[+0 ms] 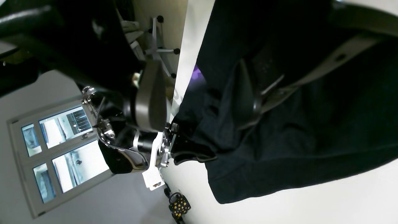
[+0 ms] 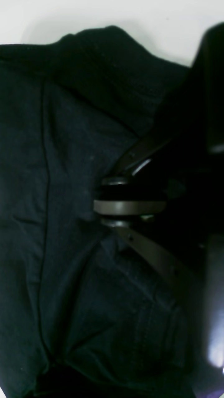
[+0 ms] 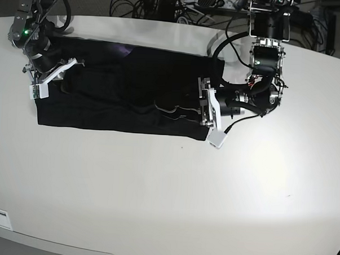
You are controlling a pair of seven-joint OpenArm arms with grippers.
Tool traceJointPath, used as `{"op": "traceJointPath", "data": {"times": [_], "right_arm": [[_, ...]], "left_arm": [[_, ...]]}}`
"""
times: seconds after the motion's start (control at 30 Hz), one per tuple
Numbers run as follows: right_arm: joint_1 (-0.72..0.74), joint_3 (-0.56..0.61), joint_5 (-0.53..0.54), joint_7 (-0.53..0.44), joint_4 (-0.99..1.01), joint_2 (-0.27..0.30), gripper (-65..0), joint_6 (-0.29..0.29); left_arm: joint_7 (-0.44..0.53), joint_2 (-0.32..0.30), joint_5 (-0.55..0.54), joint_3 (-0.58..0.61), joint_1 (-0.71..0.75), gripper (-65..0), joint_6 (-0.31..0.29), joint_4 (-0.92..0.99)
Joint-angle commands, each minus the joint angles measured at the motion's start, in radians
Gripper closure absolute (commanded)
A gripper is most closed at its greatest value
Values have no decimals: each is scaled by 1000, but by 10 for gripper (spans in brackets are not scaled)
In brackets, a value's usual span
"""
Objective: Fold the T-shirt properly
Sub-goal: 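Fold the strip end with the left gripper toward the right gripper, then push the folded end further toward the right gripper with the left gripper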
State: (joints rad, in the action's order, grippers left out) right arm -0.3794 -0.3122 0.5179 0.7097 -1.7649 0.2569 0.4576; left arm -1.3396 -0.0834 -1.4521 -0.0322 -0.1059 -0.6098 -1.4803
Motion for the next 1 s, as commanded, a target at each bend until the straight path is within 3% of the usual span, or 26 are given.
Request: {"op": "traceJointPath", "data": {"times": [0.0,0.2,0.3,0.5,0.67,0.87,0.93,0.97], "right_arm": [[-8,-2,-16,50,0,6,-99,9],[-8,-2,-17,50,0,7,-99,14],[-8,-2,-17,50,0,7,-99,14],[-8,-2,-17,53,0,6,-99,14],[-8,-2,-19,53,0,7,-99,13],[-8,-2,-16,53,0,6,-99,13],[-8,-2,-16,53,0,6,-98,11],[-8,-2,-16,53,0,6,-98,8]], "left_arm": [[7,0,-31,-2,-19,-358,-5,-17],[6,0,-31,-2,-19,-358,-4,-17],[-47,-2,-31,-2,-20,-358,-3,-17],[-57,-51,-31,-2,-19,-358,-4,-17],[-22,-98,97,-2,-19,-358,0,-17],[-22,-97,101,-1,-14,-358,4,-17],[-22,-96,73,0,-11,-311,4,-17],[-23,-96,46,0,-10,-229,4,-17]]}}
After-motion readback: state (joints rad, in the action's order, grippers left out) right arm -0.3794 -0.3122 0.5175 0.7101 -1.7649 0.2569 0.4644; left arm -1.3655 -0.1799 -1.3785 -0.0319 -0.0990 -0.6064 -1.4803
